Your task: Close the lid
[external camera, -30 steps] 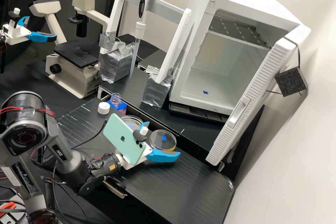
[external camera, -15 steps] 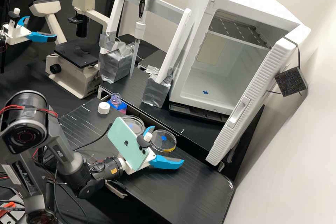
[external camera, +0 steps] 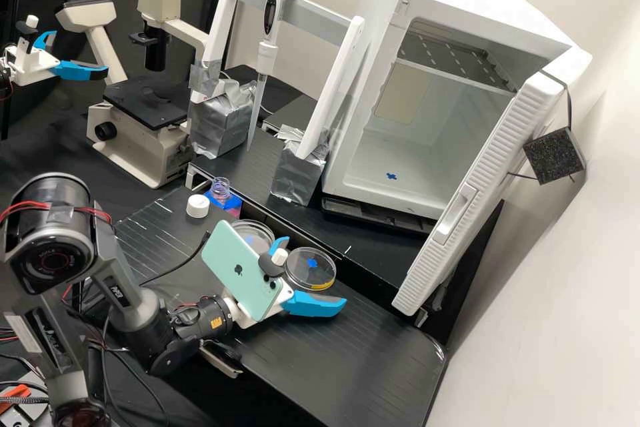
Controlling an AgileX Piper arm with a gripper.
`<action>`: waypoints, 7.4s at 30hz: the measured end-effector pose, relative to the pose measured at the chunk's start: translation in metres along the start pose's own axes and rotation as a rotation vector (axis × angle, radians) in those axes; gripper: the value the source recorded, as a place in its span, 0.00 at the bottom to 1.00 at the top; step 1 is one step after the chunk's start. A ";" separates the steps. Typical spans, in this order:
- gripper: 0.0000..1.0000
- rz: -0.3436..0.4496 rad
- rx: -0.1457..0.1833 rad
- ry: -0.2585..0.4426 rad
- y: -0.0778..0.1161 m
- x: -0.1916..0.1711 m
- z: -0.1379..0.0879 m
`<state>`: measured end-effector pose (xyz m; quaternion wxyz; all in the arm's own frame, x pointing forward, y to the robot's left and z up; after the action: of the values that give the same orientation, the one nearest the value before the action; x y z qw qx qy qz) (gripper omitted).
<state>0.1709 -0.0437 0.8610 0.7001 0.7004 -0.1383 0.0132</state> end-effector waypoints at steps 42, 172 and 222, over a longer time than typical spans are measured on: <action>0.00 0.022 -0.020 -0.016 -0.002 0.022 0.006; 1.00 -0.283 -0.116 0.303 -0.013 -0.033 -0.029; 1.00 -0.017 -0.060 0.280 -0.022 -0.010 -0.067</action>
<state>0.1779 0.0234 0.8390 0.7334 0.6715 -0.0338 0.1006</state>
